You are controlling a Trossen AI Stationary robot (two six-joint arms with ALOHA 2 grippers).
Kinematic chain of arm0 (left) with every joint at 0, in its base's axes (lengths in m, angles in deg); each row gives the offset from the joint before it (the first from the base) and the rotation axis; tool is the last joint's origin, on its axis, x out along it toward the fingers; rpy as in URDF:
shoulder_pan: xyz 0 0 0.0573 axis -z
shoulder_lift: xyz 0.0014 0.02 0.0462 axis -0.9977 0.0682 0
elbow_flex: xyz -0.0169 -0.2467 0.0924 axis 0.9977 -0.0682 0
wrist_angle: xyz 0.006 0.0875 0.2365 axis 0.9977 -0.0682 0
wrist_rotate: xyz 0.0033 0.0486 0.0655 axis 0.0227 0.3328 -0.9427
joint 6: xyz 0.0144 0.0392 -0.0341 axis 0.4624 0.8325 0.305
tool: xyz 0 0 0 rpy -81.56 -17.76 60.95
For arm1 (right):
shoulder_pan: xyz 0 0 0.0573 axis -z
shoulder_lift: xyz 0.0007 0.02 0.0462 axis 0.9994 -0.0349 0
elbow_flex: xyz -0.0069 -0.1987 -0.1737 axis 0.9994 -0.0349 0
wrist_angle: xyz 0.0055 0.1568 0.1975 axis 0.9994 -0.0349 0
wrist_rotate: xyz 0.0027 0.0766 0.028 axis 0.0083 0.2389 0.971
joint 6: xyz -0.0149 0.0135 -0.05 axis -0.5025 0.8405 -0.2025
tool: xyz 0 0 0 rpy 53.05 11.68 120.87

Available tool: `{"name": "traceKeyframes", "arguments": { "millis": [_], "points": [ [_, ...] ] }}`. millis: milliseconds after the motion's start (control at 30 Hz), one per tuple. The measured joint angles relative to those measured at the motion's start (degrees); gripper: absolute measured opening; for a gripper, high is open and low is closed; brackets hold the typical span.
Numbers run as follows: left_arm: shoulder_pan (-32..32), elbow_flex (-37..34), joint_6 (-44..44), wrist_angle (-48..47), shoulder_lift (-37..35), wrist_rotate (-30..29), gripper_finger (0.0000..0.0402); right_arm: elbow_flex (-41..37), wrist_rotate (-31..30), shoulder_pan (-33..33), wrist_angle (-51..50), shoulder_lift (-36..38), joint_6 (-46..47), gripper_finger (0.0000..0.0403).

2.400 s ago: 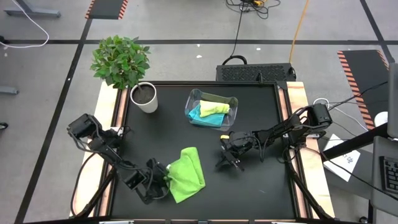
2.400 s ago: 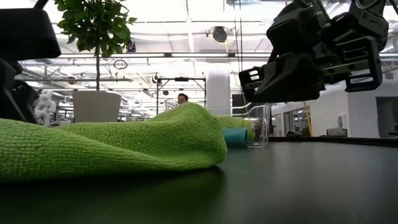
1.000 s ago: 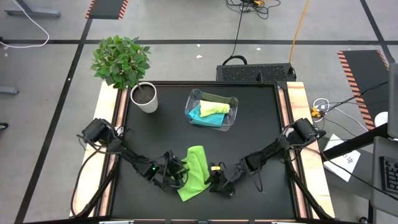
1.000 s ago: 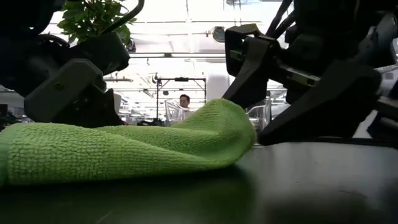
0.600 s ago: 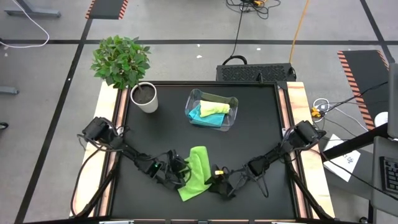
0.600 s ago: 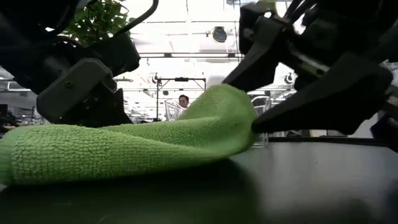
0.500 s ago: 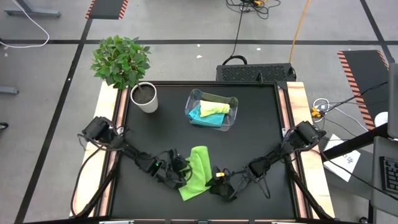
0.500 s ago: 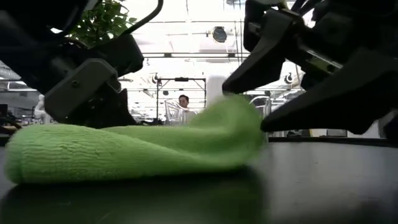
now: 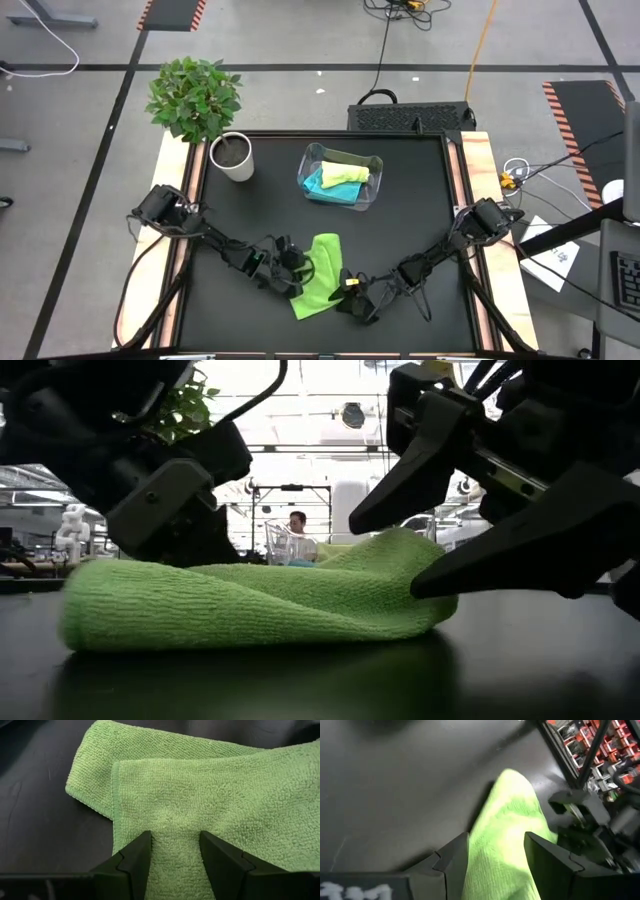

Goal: Fold microfiber towels
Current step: Fold the green towel

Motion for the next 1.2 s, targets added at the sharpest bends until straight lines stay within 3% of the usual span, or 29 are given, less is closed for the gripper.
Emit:
{"name": "traceKeyframes", "arguments": {
  "millis": [200,500,600,767,1033,1200],
  "points": [
    [-2.1,-0.1,4.2,2.6,0.1,3.8,0.0174,0.5,0.3,1.8,-3.7,-1.6,1.5,0.0185],
    [-3.2,-0.1,7.6,4.5,0.1,6.9,0.0174,0.4,0.9,7.1,-10.6,-1.8,13.9,0.0179],
    [-3.3,-0.1,8.7,4.8,0.2,8.0,0.0174,0.4,0.5,8.3,-11.5,-1.9,15.9,0.0143],
    [-3.3,-0.1,9.7,4.6,0.2,8.6,0.0174,0.3,3.5,8.7,-10.1,-0.6,15.3,0.002],
    [-3.1,0.0,12.1,3.6,0.1,9.2,0.0174,2.8,5.7,8.7,-19.9,9.9,18.1,0.0005],
    [-3.0,0.0,15.4,5.8,0.1,12.6,0.0174,5.8,6.6,10.8,-28.4,15.3,19.5,0.0005]
  ]
}}
